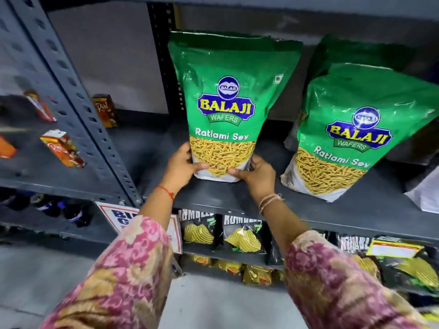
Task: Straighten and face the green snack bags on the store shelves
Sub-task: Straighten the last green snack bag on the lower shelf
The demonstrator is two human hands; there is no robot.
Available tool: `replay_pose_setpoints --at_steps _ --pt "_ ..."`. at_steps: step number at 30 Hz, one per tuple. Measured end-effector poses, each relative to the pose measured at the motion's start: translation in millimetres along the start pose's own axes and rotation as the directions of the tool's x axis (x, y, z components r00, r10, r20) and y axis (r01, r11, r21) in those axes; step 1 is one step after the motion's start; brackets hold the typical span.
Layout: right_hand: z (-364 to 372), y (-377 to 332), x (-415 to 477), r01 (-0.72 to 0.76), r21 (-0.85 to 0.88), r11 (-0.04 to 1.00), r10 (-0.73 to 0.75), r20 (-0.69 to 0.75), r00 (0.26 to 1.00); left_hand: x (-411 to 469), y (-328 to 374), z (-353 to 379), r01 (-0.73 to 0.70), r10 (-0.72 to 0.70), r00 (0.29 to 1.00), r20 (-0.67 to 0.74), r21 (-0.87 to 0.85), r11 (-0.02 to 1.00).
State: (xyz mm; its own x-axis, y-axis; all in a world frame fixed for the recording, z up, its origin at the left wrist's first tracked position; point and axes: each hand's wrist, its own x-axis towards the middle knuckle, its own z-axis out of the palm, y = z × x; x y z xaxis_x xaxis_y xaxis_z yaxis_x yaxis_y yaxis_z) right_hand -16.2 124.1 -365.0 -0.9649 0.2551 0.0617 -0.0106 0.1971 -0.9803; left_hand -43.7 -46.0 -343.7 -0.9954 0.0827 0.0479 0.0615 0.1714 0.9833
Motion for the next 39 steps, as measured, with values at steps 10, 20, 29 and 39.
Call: replay_pose_setpoints --at_steps 10,20,29,39 --pt "16.9 3.7 -39.4 0.023 -0.085 0.996 -0.025 -0.025 0.999 -31.6 -9.0 -21.5 0.050 -0.050 0.998 0.030 0.015 0.999" --pt "11.2 8.6 -44.8 0.014 -0.177 0.984 -0.024 -0.053 0.998 -33.0 -25.7 -19.6 0.082 -0.083 0.995 0.063 0.005 0.997" --pt "-24.0 33.7 -92.5 0.059 -0.286 0.956 -0.107 -0.154 0.982 -104.8 -34.0 -9.8 -0.012 0.092 0.940 -0.328 0.240 0.971" --pt "-176.1 43.9 -42.2 -0.103 -0.243 0.965 0.009 -0.359 0.933 -36.5 9.0 167.2 0.022 -0.051 0.972 0.230 0.126 0.992"
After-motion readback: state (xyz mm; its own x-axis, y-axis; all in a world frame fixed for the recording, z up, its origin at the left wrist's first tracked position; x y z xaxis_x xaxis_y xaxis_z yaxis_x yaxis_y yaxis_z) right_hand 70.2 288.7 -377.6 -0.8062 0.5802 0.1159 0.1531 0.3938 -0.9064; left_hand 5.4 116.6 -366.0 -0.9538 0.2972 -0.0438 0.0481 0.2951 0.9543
